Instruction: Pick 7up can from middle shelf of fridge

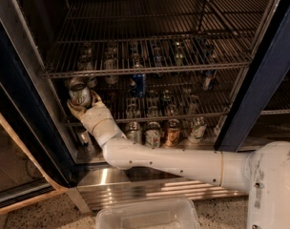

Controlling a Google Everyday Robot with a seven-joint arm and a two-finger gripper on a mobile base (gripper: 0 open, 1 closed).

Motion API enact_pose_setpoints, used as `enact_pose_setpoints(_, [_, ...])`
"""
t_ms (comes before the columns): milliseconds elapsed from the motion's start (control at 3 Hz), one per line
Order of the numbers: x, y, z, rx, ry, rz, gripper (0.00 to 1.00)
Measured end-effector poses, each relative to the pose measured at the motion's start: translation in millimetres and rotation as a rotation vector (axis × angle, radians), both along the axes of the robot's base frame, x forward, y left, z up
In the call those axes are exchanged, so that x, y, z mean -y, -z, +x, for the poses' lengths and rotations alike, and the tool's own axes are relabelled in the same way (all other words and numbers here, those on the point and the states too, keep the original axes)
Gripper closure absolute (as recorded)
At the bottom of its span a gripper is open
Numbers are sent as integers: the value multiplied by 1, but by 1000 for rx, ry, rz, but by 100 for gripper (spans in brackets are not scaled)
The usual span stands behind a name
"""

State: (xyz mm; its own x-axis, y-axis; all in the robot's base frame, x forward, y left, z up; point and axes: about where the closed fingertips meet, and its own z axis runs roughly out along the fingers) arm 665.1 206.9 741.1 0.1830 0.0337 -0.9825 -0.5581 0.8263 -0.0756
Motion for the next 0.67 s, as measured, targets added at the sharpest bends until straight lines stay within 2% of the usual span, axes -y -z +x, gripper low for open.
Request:
enact_pose_setpoints(333, [-1,3,2,-4,4,17,86])
enact_pose_setpoints(667, [-1,3,2,-4,4,18,100])
